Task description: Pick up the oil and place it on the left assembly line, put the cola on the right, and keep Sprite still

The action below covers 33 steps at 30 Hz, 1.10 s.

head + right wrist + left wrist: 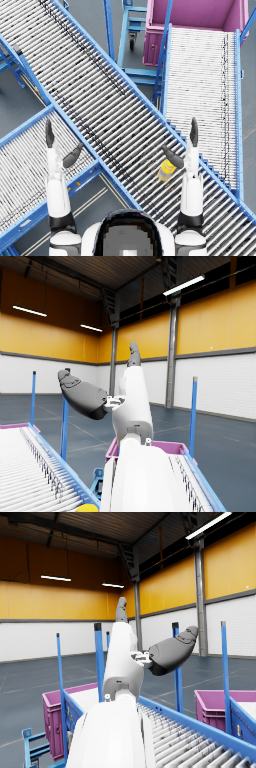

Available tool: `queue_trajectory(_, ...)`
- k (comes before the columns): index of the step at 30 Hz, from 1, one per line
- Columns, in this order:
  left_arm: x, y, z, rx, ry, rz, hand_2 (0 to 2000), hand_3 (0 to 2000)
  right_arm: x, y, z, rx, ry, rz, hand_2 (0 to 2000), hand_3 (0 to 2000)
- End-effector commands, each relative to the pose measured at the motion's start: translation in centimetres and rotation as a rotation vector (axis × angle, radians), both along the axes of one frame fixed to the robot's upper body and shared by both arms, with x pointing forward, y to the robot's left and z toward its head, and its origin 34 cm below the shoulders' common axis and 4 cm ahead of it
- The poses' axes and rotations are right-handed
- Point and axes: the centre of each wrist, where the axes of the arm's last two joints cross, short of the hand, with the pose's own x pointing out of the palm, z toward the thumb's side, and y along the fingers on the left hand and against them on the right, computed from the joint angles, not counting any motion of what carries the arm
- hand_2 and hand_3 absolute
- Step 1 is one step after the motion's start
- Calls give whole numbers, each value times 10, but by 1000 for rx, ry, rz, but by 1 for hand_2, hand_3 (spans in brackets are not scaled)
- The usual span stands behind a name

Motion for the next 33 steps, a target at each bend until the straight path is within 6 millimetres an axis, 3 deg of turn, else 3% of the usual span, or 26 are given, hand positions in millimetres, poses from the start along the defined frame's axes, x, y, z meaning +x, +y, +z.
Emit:
queue_trajectory(1,0,0,4,4,-17,0,0,0,-5,-1,-2,2,1,-4,0,0)
queue_trajectory(19,2,-12,2,6,-8,-46,0,0,-27,20,-41,-5,139,75,0,0)
queue_trajectory(25,1,-15,2,5,-11,-56,0,0,-34,28,-73,-21,274,113,0,0)
queue_trajectory(33,0,-21,0,3,-6,-73,0,0,-21,30,-124,-17,477,113,0,0)
